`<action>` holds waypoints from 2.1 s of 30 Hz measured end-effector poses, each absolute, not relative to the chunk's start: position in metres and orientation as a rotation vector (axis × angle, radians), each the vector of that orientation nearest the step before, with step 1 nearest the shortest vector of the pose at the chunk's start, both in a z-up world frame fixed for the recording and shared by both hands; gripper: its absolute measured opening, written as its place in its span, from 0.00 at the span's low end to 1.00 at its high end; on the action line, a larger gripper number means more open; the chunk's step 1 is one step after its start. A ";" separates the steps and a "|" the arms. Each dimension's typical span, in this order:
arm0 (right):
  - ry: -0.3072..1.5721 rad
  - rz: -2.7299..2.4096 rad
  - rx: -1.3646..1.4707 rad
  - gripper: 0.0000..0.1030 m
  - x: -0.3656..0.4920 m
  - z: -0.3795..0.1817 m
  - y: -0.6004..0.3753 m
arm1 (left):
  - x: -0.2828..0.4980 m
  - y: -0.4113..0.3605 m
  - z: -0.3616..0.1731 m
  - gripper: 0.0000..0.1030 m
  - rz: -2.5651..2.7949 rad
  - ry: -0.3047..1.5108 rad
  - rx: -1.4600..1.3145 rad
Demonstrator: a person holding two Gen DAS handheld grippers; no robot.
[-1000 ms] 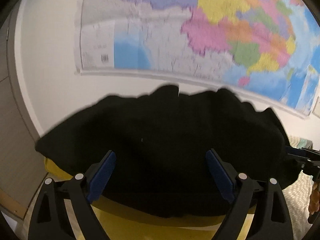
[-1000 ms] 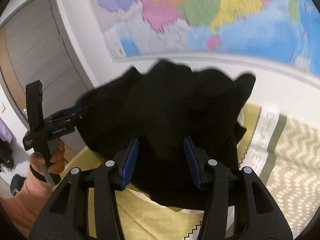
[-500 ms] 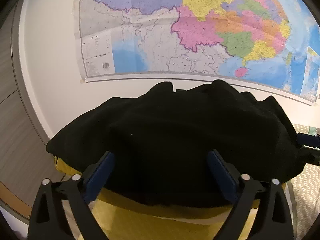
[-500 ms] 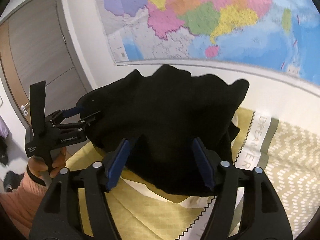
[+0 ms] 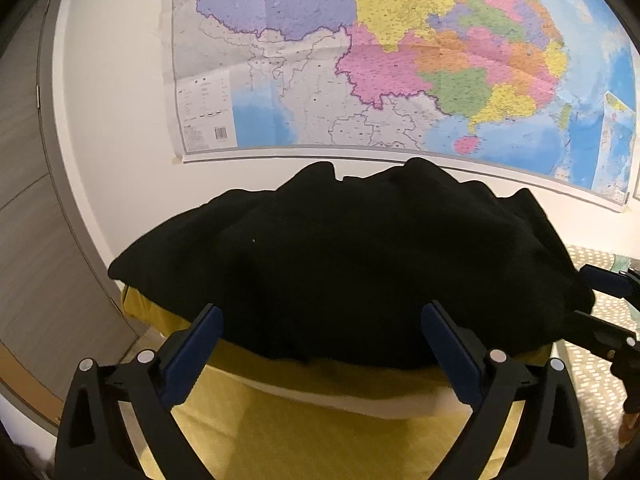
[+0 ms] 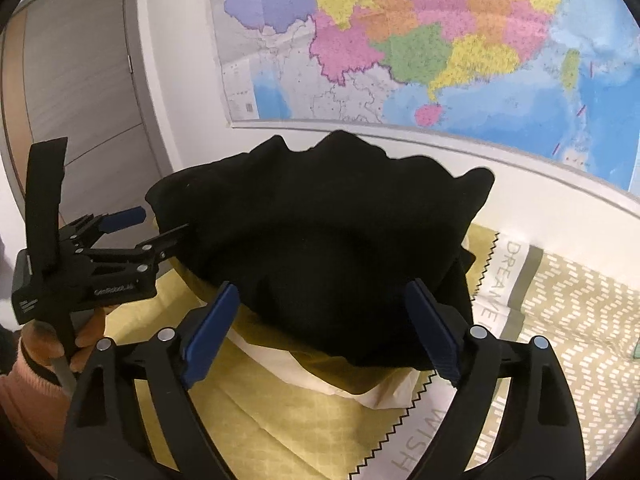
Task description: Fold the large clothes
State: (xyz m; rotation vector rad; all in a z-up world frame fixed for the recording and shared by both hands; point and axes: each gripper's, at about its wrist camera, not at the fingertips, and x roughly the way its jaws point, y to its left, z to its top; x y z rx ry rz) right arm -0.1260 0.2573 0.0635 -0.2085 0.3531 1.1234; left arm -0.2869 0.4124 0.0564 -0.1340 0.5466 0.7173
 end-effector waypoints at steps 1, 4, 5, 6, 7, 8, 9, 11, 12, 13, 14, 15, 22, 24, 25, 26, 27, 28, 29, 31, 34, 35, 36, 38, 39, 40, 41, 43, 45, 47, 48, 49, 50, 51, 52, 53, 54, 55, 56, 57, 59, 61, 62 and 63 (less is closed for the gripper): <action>0.347 1.127 -0.209 0.85 -0.128 0.064 0.256 | -0.289 0.409 0.056 0.93 0.724 0.542 -0.138; 0.330 1.125 -0.200 0.90 -0.134 0.063 0.249 | -0.292 0.400 0.055 0.93 0.733 0.535 -0.136; 0.320 1.119 -0.196 0.90 -0.138 0.062 0.246 | -0.294 0.397 0.055 0.93 0.738 0.533 -0.137; 0.313 1.118 -0.198 0.91 -0.141 0.061 0.244 | -0.295 0.392 0.054 0.93 0.739 0.532 -0.134; 0.312 1.120 -0.202 0.91 -0.142 0.059 0.243 | -0.296 0.389 0.054 0.93 0.737 0.534 -0.135; 0.312 1.117 -0.205 0.92 -0.145 0.058 0.241 | -0.298 0.387 0.053 0.93 0.738 0.535 -0.138; 0.309 1.113 -0.207 0.93 -0.147 0.056 0.239 | -0.299 0.383 0.052 0.93 0.740 0.537 -0.141; 0.312 1.108 -0.206 0.94 -0.151 0.053 0.235 | -0.302 0.378 0.050 0.93 0.742 0.536 -0.152; 0.313 1.107 -0.203 0.94 -0.152 0.051 0.233 | -0.305 0.375 0.049 0.93 0.745 0.535 -0.159; 0.315 1.108 -0.201 0.94 -0.153 0.049 0.232 | -0.306 0.372 0.048 0.93 0.747 0.537 -0.165; 0.319 1.104 -0.199 0.94 -0.155 0.047 0.229 | -0.308 0.371 0.047 0.93 0.750 0.538 -0.171; 0.318 1.101 -0.201 0.94 -0.156 0.045 0.228 | -0.311 0.367 0.046 0.93 0.753 0.538 -0.182; 0.308 1.083 -0.216 0.94 -0.170 0.034 0.215 | -0.326 0.352 0.039 0.93 0.776 0.547 -0.213; 0.298 1.080 -0.223 0.94 -0.174 0.032 0.213 | -0.331 0.347 0.039 0.93 0.773 0.541 -0.221; 0.296 1.079 -0.224 0.94 -0.176 0.030 0.211 | -0.333 0.343 0.039 0.93 0.779 0.539 -0.220; 0.293 1.080 -0.221 0.94 -0.178 0.029 0.209 | -0.334 0.341 0.039 0.93 0.787 0.535 -0.217; 0.294 1.086 -0.217 0.94 -0.181 0.027 0.207 | -0.336 0.337 0.039 0.93 0.793 0.533 -0.210; 0.301 1.091 -0.218 0.94 -0.183 0.025 0.206 | -0.337 0.336 0.039 0.93 0.795 0.534 -0.209; 0.300 1.092 -0.219 0.94 -0.184 0.025 0.205 | -0.338 0.335 0.039 0.93 0.798 0.534 -0.210; 0.298 1.095 -0.221 0.94 -0.187 0.023 0.203 | -0.339 0.332 0.038 0.93 0.805 0.533 -0.203; 0.299 1.099 -0.220 0.94 -0.191 0.020 0.200 | -0.341 0.329 0.038 0.93 0.812 0.532 -0.203; 0.301 1.100 -0.222 0.94 -0.193 0.019 0.199 | -0.342 0.328 0.038 0.93 0.813 0.531 -0.203; 0.299 1.098 -0.221 0.94 -0.194 0.019 0.198 | -0.343 0.327 0.037 0.93 0.814 0.532 -0.206; 0.302 1.101 -0.219 0.94 -0.195 0.018 0.197 | -0.345 0.326 0.036 0.93 0.815 0.537 -0.213; 0.303 1.101 -0.216 0.94 -0.196 0.017 0.196 | -0.345 0.324 0.035 0.93 0.815 0.536 -0.214; 0.304 1.102 -0.214 0.94 -0.196 0.016 0.196 | -0.346 0.324 0.035 0.93 0.814 0.536 -0.214; 0.305 1.101 -0.214 0.94 -0.197 0.016 0.196 | -0.346 0.322 0.034 0.93 0.812 0.536 -0.214; 0.308 1.100 -0.215 0.94 -0.197 0.015 0.195 | -0.346 0.321 0.034 0.93 0.814 0.536 -0.209; 0.309 1.098 -0.214 0.94 -0.198 0.014 0.194 | -0.347 0.320 0.034 0.93 0.820 0.536 -0.208; 0.307 1.099 -0.212 0.94 -0.198 0.014 0.194 | -0.348 0.319 0.034 0.93 0.826 0.532 -0.207; 0.309 1.095 -0.213 0.94 -0.199 0.014 0.194 | -0.348 0.319 0.033 0.93 0.825 0.534 -0.206; 0.306 1.095 -0.210 0.94 -0.199 0.014 0.193 | -0.348 0.318 0.033 0.93 0.827 0.535 -0.204; 0.305 1.097 -0.209 0.94 -0.200 0.014 0.192 | -0.348 0.317 0.033 0.93 0.829 0.535 -0.200; 0.306 1.098 -0.211 0.94 -0.200 0.014 0.192 | -0.349 0.316 0.033 0.93 0.830 0.537 -0.198; 0.305 1.096 -0.209 0.94 -0.200 0.014 0.192 | -0.349 0.316 0.033 0.93 0.831 0.538 -0.197; 0.304 1.095 -0.206 0.94 -0.200 0.014 0.191 | -0.349 0.315 0.033 0.93 0.830 0.538 -0.197; 0.305 1.096 -0.204 0.94 -0.200 0.014 0.190 | -0.350 0.314 0.033 0.93 0.828 0.538 -0.197; 0.307 1.099 -0.202 0.94 -0.200 0.014 0.190 | -0.349 0.314 0.033 0.93 0.828 0.540 -0.197; 0.307 1.099 -0.202 0.94 -0.200 0.014 0.189 | -0.349 0.313 0.033 0.93 0.829 0.541 -0.196; 0.307 1.099 -0.203 0.94 -0.200 0.015 0.189 | -0.349 0.313 0.033 0.93 0.827 0.542 -0.196; 0.308 1.100 -0.204 0.94 -0.200 0.015 0.189 | -0.348 0.312 0.034 0.93 0.824 0.544 -0.195; 0.310 1.103 -0.203 0.94 -0.200 0.015 0.189 | -0.347 0.311 0.034 0.93 0.824 0.546 -0.191; 0.310 1.102 -0.202 0.94 -0.199 0.015 0.189 | -0.347 0.310 0.033 0.93 0.824 0.547 -0.191; 0.308 1.102 -0.200 0.94 -0.199 0.015 0.188 | -0.347 0.310 0.033 0.93 0.824 0.547 -0.191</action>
